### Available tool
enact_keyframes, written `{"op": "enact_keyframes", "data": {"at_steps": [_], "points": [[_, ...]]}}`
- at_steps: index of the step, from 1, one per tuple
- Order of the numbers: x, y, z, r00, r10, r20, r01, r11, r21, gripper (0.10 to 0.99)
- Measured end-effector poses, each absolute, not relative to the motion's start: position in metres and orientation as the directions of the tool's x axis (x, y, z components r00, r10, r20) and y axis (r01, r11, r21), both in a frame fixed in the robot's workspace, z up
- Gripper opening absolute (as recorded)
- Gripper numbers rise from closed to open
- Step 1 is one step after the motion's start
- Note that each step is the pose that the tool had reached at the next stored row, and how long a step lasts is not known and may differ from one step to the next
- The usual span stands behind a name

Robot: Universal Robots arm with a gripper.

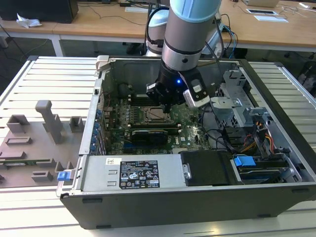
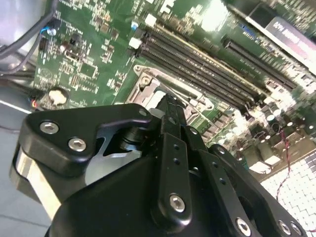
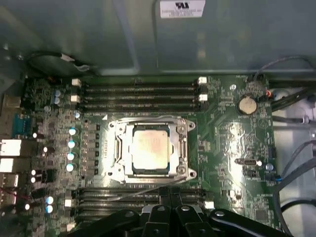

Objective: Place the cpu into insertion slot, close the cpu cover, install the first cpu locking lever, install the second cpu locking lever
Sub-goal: 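Install the second cpu locking lever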

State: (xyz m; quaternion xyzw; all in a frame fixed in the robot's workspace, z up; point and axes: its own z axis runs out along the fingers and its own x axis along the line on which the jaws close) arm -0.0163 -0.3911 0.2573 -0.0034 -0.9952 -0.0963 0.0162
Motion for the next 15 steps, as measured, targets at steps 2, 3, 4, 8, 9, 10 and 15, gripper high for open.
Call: {"op": "enact_keyframes", "data": {"at_steps": [2,3,4,8,9,10,15], "points": [[-0.019,-0.391,0.254,-0.999,0.003,0.033,0.010,0.980,0.197,0.106],[-0.019,-0.392,0.252,-0.999,0.003,0.033,0.010,0.980,0.197,0.106],[-0.019,-0.391,0.250,-0.999,0.003,0.033,0.010,0.980,0.197,0.106],[-0.019,-0.391,0.237,-0.999,0.003,0.033,0.010,0.980,0.196,0.106],[-0.019,-0.391,0.235,-0.999,0.003,0.033,0.010,0.980,0.196,0.106],[-0.019,-0.391,0.233,-0.999,0.003,0.033,0.010,0.980,0.197,0.106],[-0.019,-0.391,0.224,-0.999,0.003,0.033,0.010,0.980,0.197,0.106]]}}
